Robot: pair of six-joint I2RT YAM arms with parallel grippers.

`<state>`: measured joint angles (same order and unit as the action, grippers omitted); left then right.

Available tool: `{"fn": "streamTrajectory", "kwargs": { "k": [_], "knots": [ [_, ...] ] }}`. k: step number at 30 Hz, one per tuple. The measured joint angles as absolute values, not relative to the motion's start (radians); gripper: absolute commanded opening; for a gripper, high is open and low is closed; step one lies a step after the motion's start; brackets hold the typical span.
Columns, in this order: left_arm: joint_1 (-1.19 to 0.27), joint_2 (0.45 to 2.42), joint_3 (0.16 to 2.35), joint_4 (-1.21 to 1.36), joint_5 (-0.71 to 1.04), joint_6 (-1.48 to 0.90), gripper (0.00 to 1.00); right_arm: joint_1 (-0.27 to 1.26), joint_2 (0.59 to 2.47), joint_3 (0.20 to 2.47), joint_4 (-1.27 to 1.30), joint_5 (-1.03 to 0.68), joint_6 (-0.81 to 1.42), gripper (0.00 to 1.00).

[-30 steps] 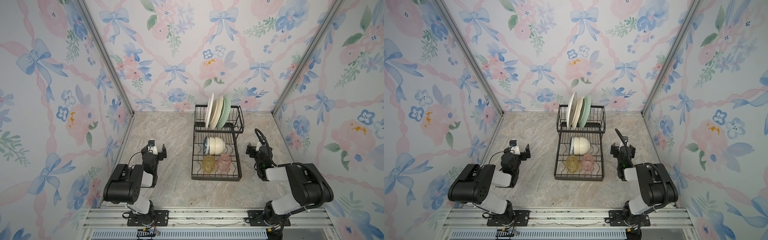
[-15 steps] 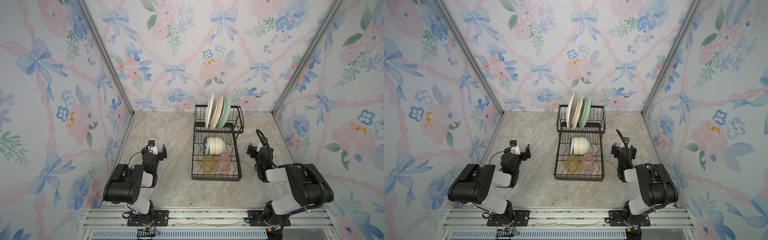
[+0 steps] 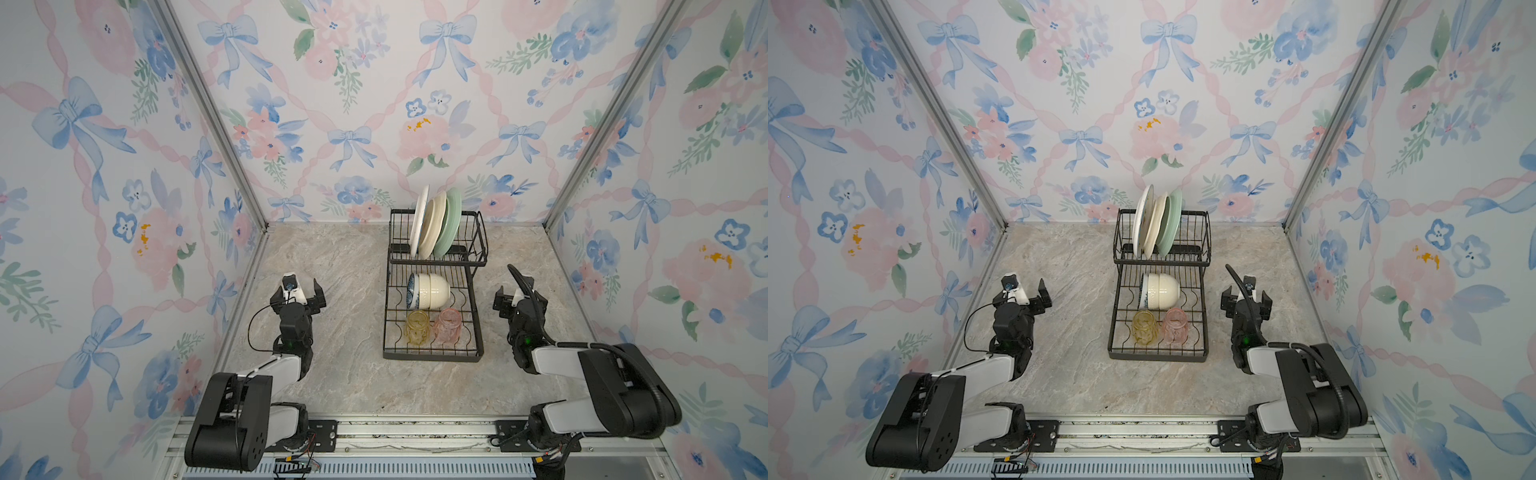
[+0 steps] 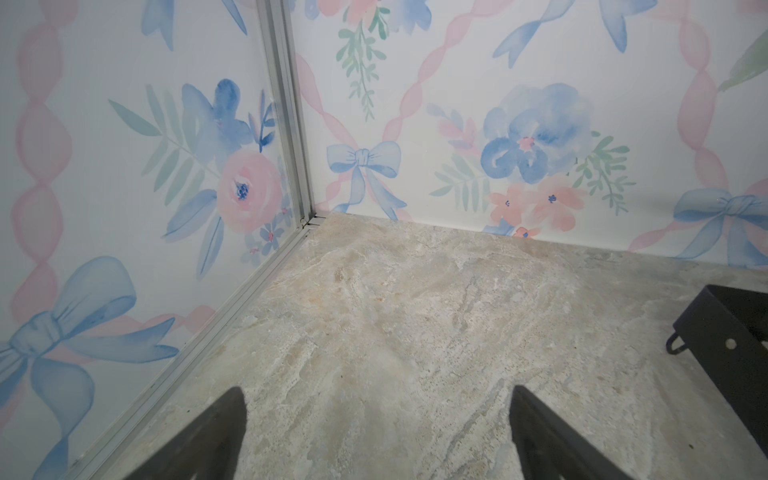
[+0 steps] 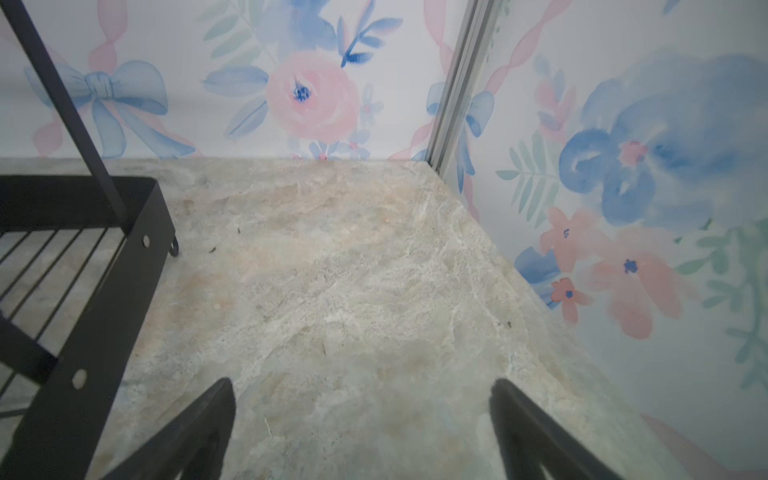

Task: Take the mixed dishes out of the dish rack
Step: 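Reach the right gripper over the pink glass while the left arm rises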

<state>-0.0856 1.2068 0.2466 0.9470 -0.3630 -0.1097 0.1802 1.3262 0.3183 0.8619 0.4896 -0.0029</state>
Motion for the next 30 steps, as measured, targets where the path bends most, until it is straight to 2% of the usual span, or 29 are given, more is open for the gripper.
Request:
{"fn": "streamTrajectory", "kwargs": {
  "k": [5,9,13,18,22,26,30],
  "knots": [
    [-0.159,1.077,0.249,0.841,-0.464,-0.136,0.98,0.157,1.045,0.512,0.543,0.538,0.068,0.97],
    [-0.249,0.991,0.295,0.674,-0.545,-0.208,0.98,0.158,0.932,0.635,0.253,0.541,0.155,0.97],
    [-0.296,0.924,0.344,0.530,-0.553,-0.314,0.98,0.170,0.870,0.717,-0.060,0.454,0.257,0.97],
    [-0.344,0.868,0.405,0.353,-0.532,-0.407,0.98,0.232,0.830,0.819,-0.394,0.282,0.385,0.97],
    [-0.379,0.853,0.418,0.258,-0.460,-0.475,0.98,0.347,0.808,0.838,-0.535,0.168,0.480,0.97],
    [-0.405,0.849,0.418,0.200,-0.383,-0.516,0.98,0.517,0.839,0.859,-0.625,0.134,0.546,0.97],
    [-0.419,0.820,0.418,0.165,-0.327,-0.539,0.98,0.654,0.949,0.929,-0.686,0.155,0.581,0.97]
  ]
}}
